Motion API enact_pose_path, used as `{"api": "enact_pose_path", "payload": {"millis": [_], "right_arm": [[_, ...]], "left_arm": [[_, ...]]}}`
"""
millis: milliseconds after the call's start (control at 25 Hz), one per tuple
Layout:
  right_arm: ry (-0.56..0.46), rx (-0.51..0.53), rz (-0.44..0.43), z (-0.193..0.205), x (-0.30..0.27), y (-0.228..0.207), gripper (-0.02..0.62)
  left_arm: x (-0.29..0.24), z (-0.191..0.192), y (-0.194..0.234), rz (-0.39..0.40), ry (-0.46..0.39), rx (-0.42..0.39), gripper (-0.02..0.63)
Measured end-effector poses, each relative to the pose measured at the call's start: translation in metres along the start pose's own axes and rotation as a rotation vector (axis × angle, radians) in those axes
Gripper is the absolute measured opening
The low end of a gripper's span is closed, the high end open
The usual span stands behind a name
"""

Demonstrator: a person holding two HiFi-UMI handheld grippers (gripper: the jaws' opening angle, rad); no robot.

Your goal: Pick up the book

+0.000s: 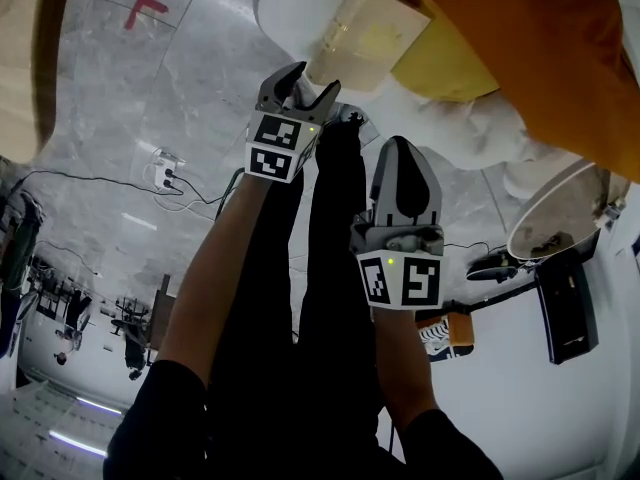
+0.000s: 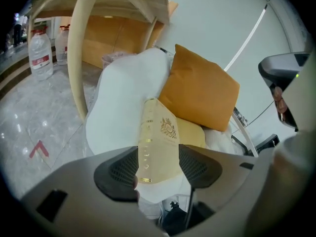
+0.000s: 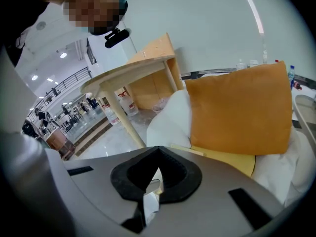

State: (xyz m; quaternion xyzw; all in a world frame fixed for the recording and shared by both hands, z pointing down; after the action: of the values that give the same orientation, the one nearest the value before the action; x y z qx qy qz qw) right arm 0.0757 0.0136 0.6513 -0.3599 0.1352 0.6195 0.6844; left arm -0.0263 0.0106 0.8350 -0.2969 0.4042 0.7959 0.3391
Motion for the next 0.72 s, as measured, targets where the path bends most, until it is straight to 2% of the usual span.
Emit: {"api": "enact_pose_path", "payload": {"millis": [720], "right_arm": [[0.038, -0.009, -0.003, 0.007, -0.005, -0.012, 0.003]], "left_arm": [[-0.049, 0.048, 0.019, -0.006, 0.13, 0.022, 0.294]]}}
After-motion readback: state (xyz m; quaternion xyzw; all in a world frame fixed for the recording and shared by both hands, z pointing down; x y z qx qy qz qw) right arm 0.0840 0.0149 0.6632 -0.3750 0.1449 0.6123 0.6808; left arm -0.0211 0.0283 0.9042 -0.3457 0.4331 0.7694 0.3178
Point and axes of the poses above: the fingertips, and each gripper's own axes: x backward along the fingers, y to its left, z out of its underside, the point moved 2 cm from there along x, backward along the fingers, and after that the axes turned 4 degrees about -y, right-handed, at the moved point
